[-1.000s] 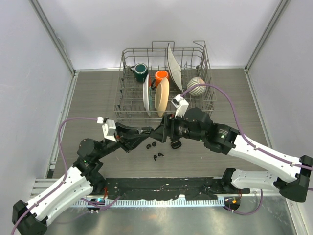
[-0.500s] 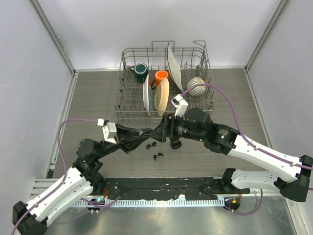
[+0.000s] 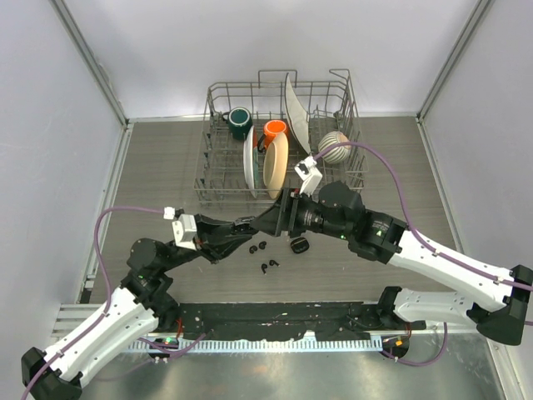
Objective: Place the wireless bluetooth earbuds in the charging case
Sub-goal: Open the charging case.
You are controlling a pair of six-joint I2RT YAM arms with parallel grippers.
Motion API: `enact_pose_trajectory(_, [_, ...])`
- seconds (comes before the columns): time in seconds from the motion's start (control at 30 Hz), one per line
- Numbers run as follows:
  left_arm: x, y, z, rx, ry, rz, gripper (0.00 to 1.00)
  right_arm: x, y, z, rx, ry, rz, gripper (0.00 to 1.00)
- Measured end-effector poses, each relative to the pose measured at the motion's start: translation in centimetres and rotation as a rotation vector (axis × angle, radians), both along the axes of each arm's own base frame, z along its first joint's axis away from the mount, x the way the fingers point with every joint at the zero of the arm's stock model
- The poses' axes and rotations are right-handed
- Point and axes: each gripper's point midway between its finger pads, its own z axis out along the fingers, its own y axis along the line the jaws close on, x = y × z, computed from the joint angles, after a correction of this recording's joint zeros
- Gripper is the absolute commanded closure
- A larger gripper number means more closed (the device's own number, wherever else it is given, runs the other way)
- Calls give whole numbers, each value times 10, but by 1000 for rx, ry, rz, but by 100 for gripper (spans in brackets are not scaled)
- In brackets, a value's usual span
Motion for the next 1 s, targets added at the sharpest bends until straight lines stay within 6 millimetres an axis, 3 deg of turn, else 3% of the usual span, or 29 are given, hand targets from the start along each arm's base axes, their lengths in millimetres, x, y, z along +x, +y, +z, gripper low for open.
enact_pose_trajectory(0.17, [-4,-1,0,6,-9,-21,100,6,2,4,51,20,-18,35])
enact_pose_trajectory(0.53, [-4,2,3,3,-41,-6,98,-2,13,7,140,96,50,26])
enact_pose_trajectory(0.83, [1,11,16,-37,-87,67,98,-13,20,13,213,141,112,37])
enact_pose_trajectory(1.0, [5,11,14,-32,-78,87,98,-14,24,11,224,154,130,29])
